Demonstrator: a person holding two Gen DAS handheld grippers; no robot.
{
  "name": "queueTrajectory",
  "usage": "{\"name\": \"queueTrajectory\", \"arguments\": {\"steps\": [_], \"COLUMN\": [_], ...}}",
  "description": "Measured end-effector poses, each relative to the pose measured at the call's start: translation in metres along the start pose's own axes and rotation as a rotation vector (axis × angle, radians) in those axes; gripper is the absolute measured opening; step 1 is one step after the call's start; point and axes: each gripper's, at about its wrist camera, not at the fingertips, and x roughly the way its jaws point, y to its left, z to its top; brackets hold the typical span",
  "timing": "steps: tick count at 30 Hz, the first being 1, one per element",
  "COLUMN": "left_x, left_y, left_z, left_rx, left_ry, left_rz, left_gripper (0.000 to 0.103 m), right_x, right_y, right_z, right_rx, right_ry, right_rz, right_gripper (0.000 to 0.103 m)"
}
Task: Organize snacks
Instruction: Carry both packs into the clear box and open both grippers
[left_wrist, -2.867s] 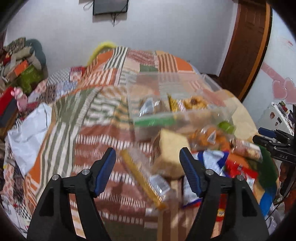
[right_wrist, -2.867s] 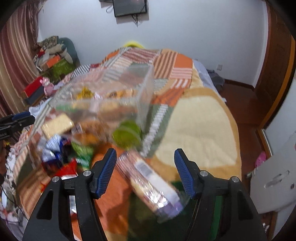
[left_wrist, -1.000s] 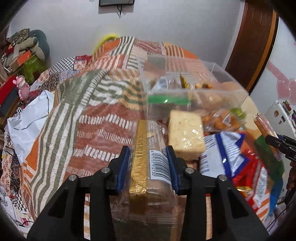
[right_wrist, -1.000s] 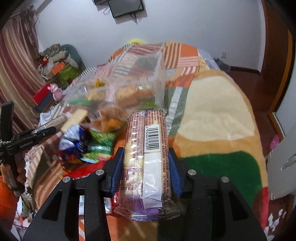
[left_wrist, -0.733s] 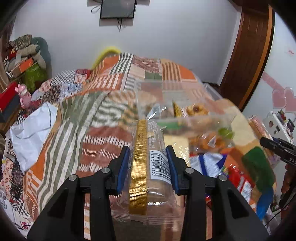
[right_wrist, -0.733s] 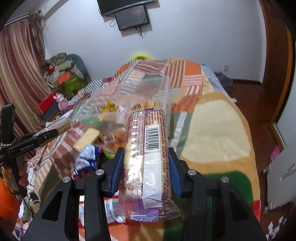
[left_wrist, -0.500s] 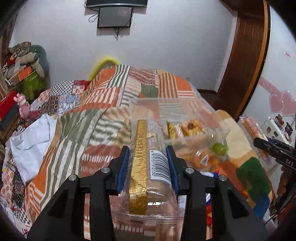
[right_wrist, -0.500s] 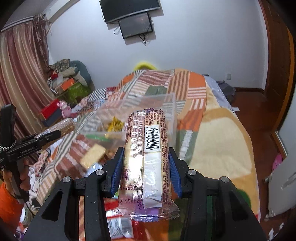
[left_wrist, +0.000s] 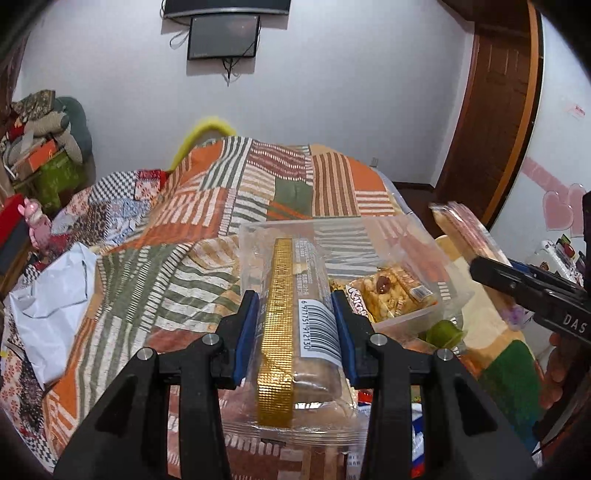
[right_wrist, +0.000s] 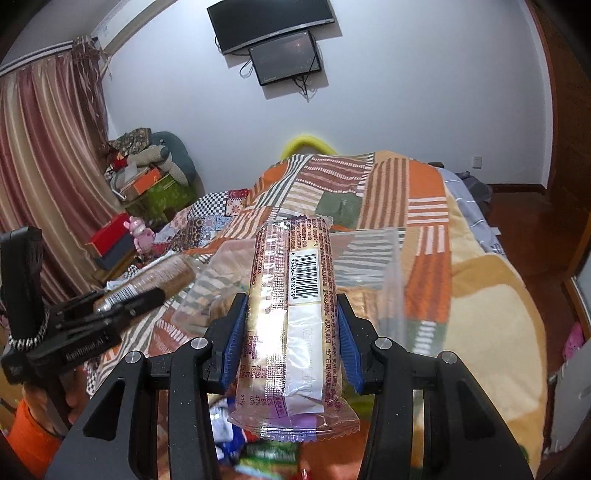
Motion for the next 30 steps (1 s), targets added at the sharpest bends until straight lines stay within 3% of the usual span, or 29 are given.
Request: {"name": "queueTrajectory", "arguments": {"steps": [16,23,30], "left_x": [0.063,0.060,0.029], "left_y": [0.003,0.000,-0.004], "left_z": [0.004,0.006,0.010], "left_rx": [-0.024,-0.010,0.002], "left_ry": [0.096,0.086,0.037], "left_rz": [0.012,0.027,0.013], "left_gripper": [0.040,0.040,0.054], "right_x": [0.073,0.077,0.055], "right_y": [0.005,0.006,0.012], "right_z": [0.003,0.000,0.002], "right_rx": [-0.009,-0.004,-0.036], "right_ry": [0.159,0.177,0.149], "right_rz": [-0.027,-0.042,-0.048], "right_gripper": [0.042,0.042,0.049]}}
